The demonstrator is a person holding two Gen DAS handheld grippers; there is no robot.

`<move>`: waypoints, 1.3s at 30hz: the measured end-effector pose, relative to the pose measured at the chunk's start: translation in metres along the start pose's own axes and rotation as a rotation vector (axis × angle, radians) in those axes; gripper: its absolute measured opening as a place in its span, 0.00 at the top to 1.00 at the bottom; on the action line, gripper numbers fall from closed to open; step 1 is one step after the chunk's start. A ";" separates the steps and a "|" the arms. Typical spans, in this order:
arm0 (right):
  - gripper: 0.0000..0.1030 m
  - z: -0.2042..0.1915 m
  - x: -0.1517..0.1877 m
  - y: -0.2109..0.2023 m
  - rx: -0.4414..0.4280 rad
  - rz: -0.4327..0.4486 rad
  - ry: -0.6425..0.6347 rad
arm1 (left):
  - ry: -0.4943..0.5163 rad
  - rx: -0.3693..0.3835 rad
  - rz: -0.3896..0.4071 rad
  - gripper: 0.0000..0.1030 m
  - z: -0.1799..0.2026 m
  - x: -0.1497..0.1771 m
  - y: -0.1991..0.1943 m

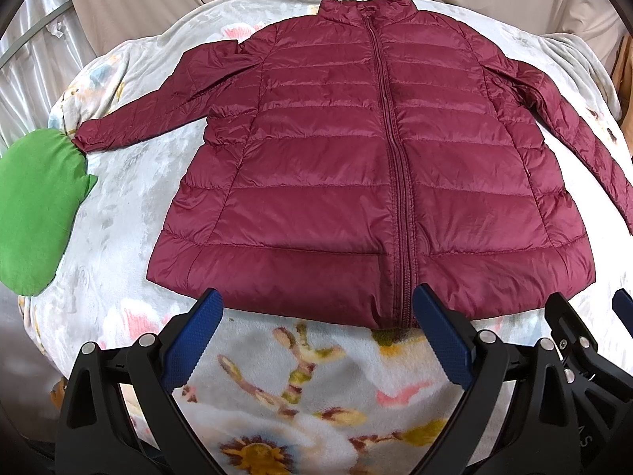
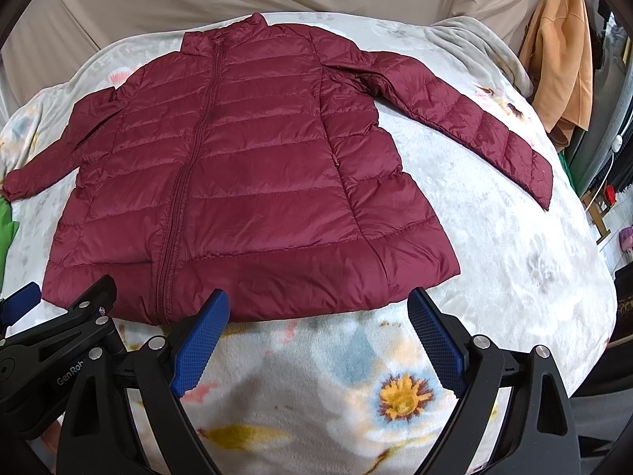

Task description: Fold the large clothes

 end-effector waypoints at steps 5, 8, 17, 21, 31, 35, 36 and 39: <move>0.12 0.001 0.000 0.000 0.000 0.000 0.000 | -0.001 -0.001 0.000 0.09 0.000 0.000 0.000; 0.12 0.000 0.000 0.000 0.000 0.000 0.000 | 0.000 0.000 0.000 0.09 0.000 0.000 0.000; 0.12 0.001 0.000 0.005 -0.005 -0.008 -0.002 | -0.003 -0.002 -0.009 0.09 -0.002 -0.001 0.004; 0.13 0.004 -0.004 0.014 -0.037 -0.028 0.006 | -0.012 0.004 -0.026 0.09 -0.003 -0.002 0.009; 0.13 0.137 -0.097 0.069 -0.060 -0.021 0.330 | -0.026 -0.002 -0.025 0.09 -0.006 -0.031 0.024; 0.13 0.237 -0.155 0.108 -0.041 0.023 0.590 | -0.023 -0.017 -0.023 0.09 -0.002 -0.048 0.031; 0.13 0.259 -0.166 0.114 -0.031 0.044 0.642 | -0.025 -0.030 -0.021 0.09 -0.001 -0.052 0.032; 0.13 0.320 -0.194 0.128 0.026 0.114 0.757 | -0.027 -0.056 -0.023 0.09 0.004 -0.061 0.035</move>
Point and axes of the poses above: each gripper's, at about its wrist camera, not at the fingertips, and y roughly the way its jaws point, z to its right, x to its underside, the point moved 8 cm from there along y, roughly the way its jaws point, and after that the axes turned 15 degrees about y, right-handed, at the moved point
